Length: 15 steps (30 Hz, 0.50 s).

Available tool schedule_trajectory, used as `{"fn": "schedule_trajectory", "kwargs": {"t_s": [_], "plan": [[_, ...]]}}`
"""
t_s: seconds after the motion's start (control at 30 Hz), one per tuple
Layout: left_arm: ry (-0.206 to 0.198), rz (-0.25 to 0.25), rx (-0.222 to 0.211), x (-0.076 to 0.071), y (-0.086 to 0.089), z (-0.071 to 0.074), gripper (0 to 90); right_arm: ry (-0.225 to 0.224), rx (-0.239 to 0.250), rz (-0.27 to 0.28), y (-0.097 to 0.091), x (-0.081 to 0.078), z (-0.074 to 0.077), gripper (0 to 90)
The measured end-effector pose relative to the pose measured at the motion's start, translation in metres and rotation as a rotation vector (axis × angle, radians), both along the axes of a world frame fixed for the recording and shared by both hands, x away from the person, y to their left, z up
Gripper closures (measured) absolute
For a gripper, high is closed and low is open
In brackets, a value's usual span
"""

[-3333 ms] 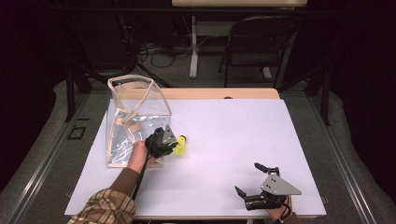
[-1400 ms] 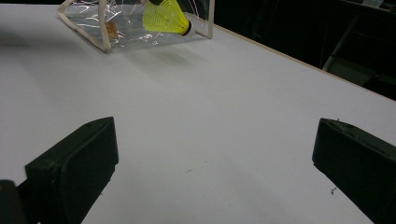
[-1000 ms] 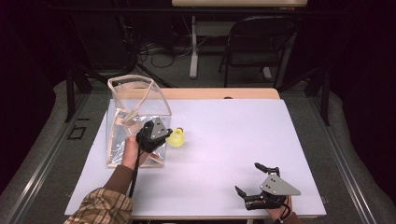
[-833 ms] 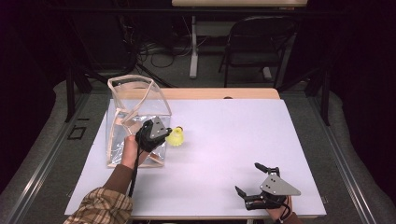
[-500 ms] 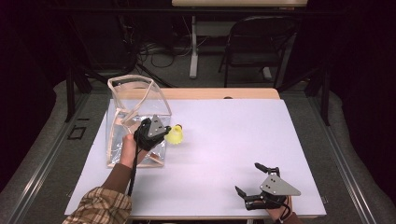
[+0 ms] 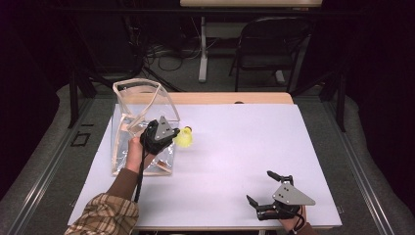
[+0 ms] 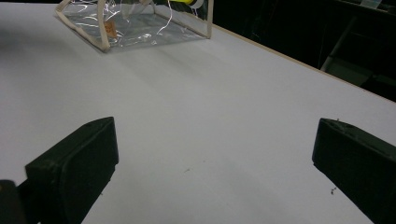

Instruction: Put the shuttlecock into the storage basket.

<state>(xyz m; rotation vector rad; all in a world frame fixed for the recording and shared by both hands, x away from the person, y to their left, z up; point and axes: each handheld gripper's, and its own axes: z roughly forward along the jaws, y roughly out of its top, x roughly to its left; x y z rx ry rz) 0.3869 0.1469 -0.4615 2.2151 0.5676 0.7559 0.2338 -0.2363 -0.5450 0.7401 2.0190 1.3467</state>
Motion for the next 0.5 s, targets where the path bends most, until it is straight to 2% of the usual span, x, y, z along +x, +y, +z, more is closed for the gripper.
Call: {"fn": "schedule_trajectory", "kwargs": {"t_s": [0.5], "plan": [[-0.022,0.008,-0.011,0.0031,-0.0006,0.0094,89.2,0.0,-0.001,0.001,0.0001,-0.0002,0.0001,0.0]]}}
